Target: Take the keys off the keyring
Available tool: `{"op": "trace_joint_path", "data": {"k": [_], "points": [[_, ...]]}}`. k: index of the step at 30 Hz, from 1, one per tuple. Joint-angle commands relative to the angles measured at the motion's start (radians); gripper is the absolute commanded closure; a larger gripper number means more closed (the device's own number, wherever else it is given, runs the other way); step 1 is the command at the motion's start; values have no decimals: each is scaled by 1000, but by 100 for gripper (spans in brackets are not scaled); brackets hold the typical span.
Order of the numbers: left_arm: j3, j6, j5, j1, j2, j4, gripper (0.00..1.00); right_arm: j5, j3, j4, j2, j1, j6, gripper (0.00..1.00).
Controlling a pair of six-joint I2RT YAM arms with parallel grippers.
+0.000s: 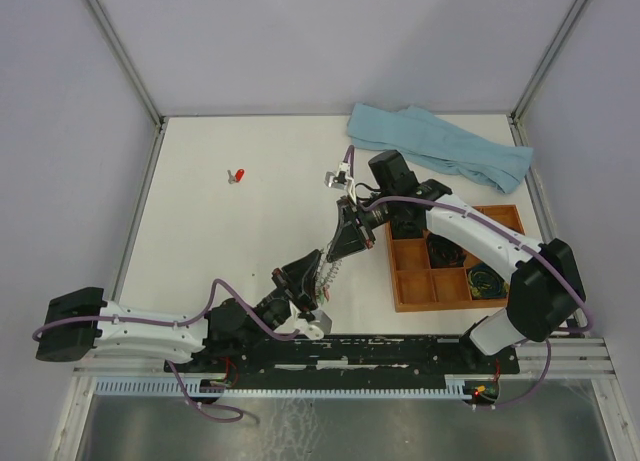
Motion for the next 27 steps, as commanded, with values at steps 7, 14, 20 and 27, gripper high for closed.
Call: {"op": "trace_joint_path", "data": {"k": [7, 14, 20, 27], "points": [[2, 45, -4, -3, -22, 14, 97, -2, 10, 31, -22, -13, 20, 99], [4, 16, -35, -3, -48, -46, 97, 108, 56, -123, -35, -19, -108, 99], [15, -36, -25, -3, -35, -105, 97, 158, 77, -187, -55, -19, -177, 99], [15, -103, -13, -4, -27, -143, 97, 206, 98, -248, -74, -19, -249, 99]]}}
